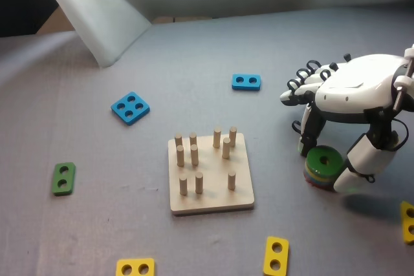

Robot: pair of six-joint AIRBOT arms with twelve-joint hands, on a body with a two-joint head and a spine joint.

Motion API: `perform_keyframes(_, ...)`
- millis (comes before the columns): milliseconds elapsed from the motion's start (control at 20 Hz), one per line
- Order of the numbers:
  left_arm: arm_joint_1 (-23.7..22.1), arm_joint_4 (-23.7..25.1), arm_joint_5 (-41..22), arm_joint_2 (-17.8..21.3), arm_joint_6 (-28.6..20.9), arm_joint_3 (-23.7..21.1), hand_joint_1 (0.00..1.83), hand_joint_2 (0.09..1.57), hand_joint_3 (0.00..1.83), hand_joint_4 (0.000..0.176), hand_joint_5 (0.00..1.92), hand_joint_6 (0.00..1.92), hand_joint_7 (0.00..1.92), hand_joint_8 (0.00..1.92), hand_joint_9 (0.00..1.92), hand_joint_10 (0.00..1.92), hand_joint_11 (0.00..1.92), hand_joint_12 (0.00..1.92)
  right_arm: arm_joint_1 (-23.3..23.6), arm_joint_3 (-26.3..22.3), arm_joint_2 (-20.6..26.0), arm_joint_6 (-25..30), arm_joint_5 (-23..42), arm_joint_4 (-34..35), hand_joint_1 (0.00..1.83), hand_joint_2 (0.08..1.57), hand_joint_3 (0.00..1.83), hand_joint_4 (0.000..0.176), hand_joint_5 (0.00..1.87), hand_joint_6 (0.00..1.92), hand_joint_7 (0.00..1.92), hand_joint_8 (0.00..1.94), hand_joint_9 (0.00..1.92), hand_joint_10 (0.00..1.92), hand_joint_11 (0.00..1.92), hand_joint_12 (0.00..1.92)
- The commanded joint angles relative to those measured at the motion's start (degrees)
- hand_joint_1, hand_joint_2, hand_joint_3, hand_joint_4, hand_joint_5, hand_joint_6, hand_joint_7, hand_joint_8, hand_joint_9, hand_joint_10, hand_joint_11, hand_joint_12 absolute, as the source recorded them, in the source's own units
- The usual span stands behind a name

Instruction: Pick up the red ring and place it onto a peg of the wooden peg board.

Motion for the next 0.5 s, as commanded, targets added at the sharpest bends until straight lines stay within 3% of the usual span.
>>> perform_keyframes(0,-0.6,-2.6,-0.9,0.0,0.1,0.1,0.73,1.54,0.0,0.176,1.57,1.92,1.69,1.92,1.75,1.92,1.89,1.92,0.3,0.3,-0.2,0.0,-1.5,-0.1,0.91,0.77,0.0,0.176,0.88,0.01,0.09,0.01,0.0,0.0,0.0,0.0)
perform_keyframes(450,-0.6,-2.7,-1.0,0.2,-0.4,0.2,0.73,1.55,0.0,0.176,1.57,1.92,1.7,1.92,1.76,1.92,1.9,1.92,0.1,0.3,-0.4,0.0,-1.5,-0.1,0.91,0.77,0.0,0.176,0.87,0.0,0.06,0.0,0.0,0.0,0.0,0.0)
